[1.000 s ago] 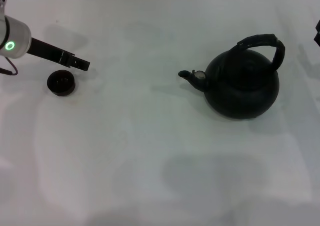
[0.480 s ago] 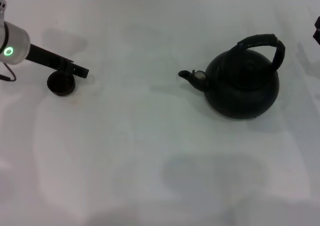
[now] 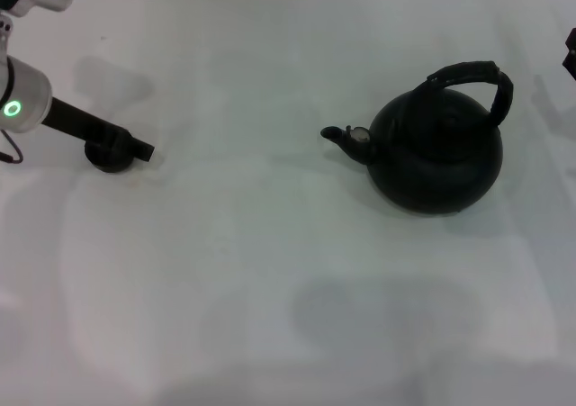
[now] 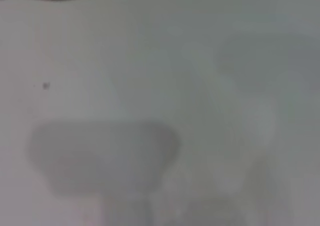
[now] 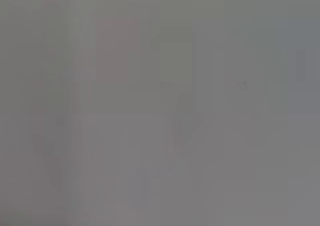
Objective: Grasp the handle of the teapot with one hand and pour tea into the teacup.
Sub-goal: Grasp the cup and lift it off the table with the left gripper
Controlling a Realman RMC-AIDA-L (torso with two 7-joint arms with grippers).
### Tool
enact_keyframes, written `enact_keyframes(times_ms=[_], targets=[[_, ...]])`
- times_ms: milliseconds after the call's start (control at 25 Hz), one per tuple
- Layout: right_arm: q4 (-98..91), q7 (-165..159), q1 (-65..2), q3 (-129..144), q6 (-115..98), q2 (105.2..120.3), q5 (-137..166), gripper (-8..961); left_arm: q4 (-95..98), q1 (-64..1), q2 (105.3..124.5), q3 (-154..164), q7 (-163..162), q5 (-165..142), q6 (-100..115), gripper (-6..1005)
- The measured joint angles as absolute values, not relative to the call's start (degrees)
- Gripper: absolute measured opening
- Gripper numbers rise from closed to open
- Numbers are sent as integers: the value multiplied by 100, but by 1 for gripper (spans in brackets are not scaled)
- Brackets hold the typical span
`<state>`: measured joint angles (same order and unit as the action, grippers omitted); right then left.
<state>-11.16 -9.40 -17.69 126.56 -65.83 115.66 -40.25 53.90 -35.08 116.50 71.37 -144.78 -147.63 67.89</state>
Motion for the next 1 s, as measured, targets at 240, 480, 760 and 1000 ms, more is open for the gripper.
enact_keyframes(times_ms=[240, 480, 760, 1000], targets=[[-1116, -940, -1767, 12656, -6583, 11566, -4025, 857, 5498, -3450, 11661, 7127, -14572, -14862, 6821, 787], [-1116, -940, -1766, 12656, -6583, 11566, -4025, 856, 5511, -3441, 11645, 7114, -14650, -14888, 6822, 781], [-1123, -942, -1766, 12656, -6580, 11572, -4025, 855, 5513, -3435, 11648, 7093, -14645, -14889, 6832, 761], [-1128, -943, -1766, 12665, -6578, 11575, -4026, 854, 5870, -3439, 11735, 7056, -14624, -14841, 6989, 702]])
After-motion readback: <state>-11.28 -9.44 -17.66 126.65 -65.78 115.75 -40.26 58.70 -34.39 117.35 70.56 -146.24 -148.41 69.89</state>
